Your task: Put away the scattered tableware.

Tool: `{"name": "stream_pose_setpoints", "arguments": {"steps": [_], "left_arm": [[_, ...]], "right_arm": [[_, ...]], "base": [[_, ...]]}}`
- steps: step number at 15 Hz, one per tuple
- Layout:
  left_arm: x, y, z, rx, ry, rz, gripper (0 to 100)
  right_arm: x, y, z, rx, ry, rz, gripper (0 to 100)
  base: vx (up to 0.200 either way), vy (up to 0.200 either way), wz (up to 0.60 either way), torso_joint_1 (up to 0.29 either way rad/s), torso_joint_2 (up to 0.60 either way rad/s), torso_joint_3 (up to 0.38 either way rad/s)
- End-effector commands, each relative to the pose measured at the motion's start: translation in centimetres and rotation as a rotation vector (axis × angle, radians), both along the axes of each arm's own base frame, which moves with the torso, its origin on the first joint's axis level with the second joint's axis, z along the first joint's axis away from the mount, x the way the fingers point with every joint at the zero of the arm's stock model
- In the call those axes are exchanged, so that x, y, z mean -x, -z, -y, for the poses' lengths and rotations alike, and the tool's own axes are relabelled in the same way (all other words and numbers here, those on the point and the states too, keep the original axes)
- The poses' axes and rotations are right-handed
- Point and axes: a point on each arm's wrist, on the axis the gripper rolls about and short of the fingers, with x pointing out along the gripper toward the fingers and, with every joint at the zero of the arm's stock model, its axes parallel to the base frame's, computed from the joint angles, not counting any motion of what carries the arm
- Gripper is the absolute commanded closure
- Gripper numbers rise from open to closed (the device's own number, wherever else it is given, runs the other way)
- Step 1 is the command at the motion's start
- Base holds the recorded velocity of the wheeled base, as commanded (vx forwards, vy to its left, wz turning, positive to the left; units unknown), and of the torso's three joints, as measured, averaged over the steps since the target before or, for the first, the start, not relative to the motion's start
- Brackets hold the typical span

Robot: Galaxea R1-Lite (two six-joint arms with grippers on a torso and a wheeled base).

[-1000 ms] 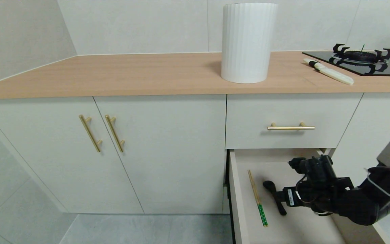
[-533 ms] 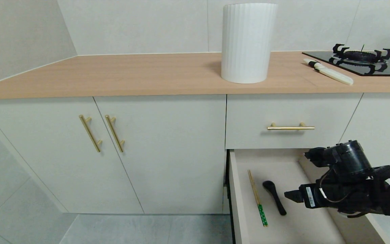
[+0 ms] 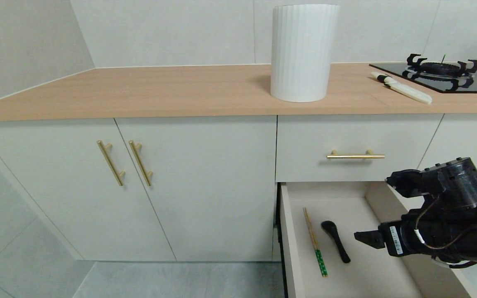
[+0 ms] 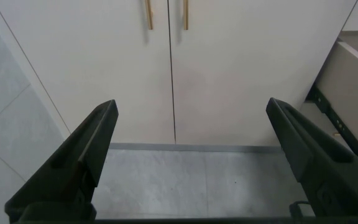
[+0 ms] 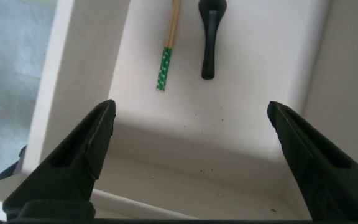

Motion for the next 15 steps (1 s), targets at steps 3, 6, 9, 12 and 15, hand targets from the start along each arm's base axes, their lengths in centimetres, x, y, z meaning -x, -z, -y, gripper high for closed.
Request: {"name": "stream_pose_setpoints", "arguments": {"steps": [3, 6, 9, 12, 15], "left_arm": [[0.0, 0.0, 0.0, 0.0, 0.0, 0.0, 0], [0.0, 0.0, 0.0, 0.003, 0.0, 0.0, 0], [0.0, 0.0, 0.0, 0.003, 0.0, 0.0, 0], [0.0, 0.0, 0.0, 0.003, 0.0, 0.0, 0], [0.0, 0.0, 0.0, 0.005, 0.0, 0.0, 0]], "right_arm": [[0.22, -0.06, 0.04, 0.005, -0.004, -0.009, 0], [0.23, 0.03, 0.05, 0.008, -0.003, -0.013, 0], [0.38, 0.04, -0.11, 0.011, -0.013, -0.016, 0], [0.52, 0.11, -0.28, 0.012, -0.022, -0.019, 0], [0.55, 0.33, -0.31, 0.018, -0.026, -0.03, 0]], "base": [[-0.067, 0.0, 0.0, 0.001, 0.0, 0.004], [-0.2, 0.0, 0.0, 0.009, 0.0, 0.007], [-0.2, 0.0, 0.0, 0.002, 0.0, 0.007], [-0.2, 0.0, 0.0, 0.002, 0.0, 0.004], [-0.133, 0.0, 0.0, 0.003, 0.0, 0.003]]}}
